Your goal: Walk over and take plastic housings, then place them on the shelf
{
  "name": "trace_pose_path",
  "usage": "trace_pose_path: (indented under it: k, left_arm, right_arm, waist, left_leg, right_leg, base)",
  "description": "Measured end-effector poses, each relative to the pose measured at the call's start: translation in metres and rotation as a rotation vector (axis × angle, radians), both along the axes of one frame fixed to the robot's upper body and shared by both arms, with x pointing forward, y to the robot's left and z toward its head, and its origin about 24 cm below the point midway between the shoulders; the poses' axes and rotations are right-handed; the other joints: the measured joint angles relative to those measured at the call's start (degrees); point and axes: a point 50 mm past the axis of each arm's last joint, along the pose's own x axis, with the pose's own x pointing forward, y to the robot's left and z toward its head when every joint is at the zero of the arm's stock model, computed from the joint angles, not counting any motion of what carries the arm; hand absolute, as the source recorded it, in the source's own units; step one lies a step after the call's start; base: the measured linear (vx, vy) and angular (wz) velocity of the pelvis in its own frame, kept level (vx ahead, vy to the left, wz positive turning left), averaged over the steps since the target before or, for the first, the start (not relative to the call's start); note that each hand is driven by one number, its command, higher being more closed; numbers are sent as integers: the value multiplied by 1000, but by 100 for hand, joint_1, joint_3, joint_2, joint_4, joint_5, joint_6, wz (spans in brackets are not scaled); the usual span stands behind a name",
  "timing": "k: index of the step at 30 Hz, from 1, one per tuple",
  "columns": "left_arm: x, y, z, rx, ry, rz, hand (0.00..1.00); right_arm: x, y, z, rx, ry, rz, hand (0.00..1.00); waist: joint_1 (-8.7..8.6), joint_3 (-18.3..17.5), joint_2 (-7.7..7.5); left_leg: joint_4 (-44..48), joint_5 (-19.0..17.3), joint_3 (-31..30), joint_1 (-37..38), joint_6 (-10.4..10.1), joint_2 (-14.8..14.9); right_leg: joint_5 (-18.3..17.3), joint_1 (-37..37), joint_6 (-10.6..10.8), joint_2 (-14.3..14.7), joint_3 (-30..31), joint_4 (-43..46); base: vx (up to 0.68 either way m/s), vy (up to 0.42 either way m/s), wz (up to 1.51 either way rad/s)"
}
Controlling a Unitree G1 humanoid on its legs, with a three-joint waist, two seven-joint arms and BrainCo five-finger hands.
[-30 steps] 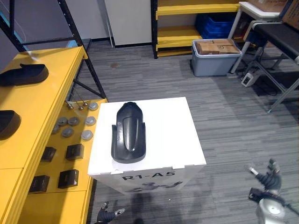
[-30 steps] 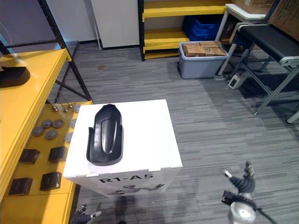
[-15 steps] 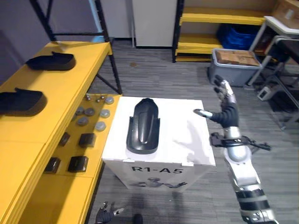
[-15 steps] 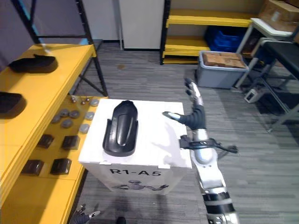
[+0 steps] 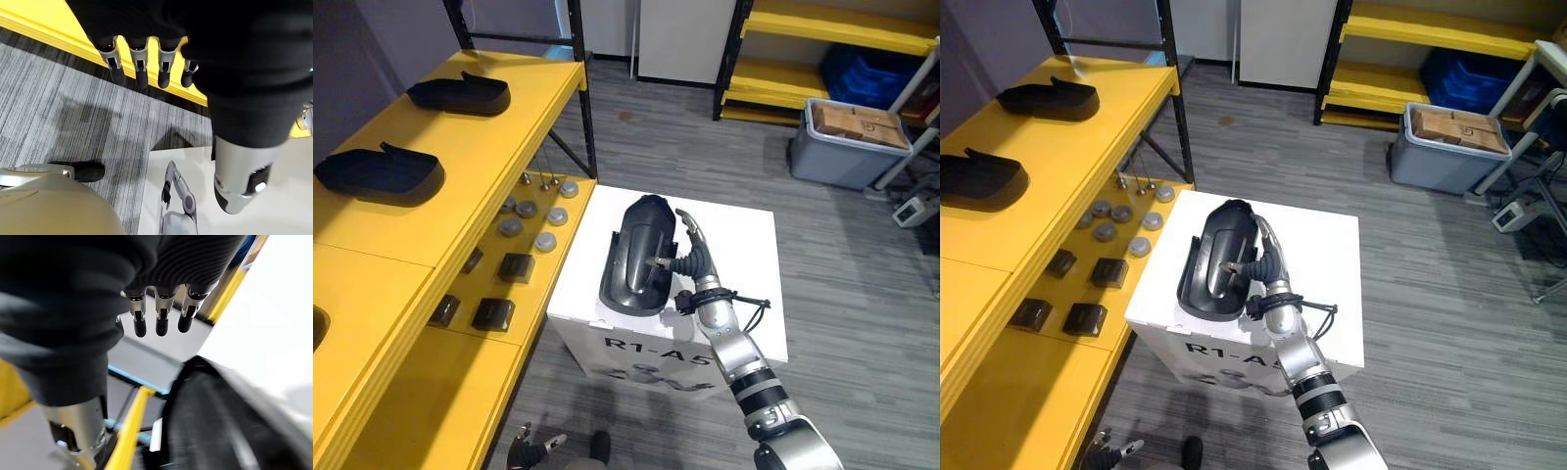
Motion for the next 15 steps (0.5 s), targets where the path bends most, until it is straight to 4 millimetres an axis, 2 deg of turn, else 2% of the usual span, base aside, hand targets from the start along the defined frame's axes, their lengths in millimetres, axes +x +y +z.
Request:
trace_pose_path:
  k: [3, 9, 13, 14, 15]
  left_arm:
    - [2, 0, 1, 11, -10, 6, 0]
    - [7, 0, 3, 28, -25, 8, 0]
    - [8, 0, 4, 29, -25, 7, 0]
    - [8, 0, 4, 29, -25, 7, 0]
    - [8, 0, 4, 29, -25, 7, 0]
  right_arm:
    - [0, -2, -2, -21, 6, -60, 0]
    - [0, -7, -24, -41, 113, -126, 0]
    - [3, -5, -26, -90, 128, -128, 0]
    - [5, -5, -25, -98, 132, -131, 100]
    - [8, -5, -24, -111, 137, -130, 100]
  waist:
    - [0, 94, 4]
    - [1, 250, 9]
    - [-3, 267, 11]
    - [-4, 268, 11]
    - [-3, 269, 11]
  left_leg:
    - [0, 0, 10, -74, 0, -2]
    - [0, 0, 24, -77, -1, -25]
    - [-1, -2, 32, -81, -3, -26]
    - [-2, -2, 34, -82, -3, -27]
    - [-3, -2, 33, -82, -3, -26]
  right_leg:
    - [10, -80, 10, -5, 6, -2]
    - [16, -69, 19, -24, 5, -34]
    - [26, -76, 33, -32, 10, -34]
    - [32, -77, 39, -32, 12, -35]
    - [43, -77, 46, -32, 12, -36]
  base:
    - [0, 0, 0]
    - [0, 0, 0]
    - [0, 0, 0]
    - [0, 0, 0]
    - [-34, 5, -1]
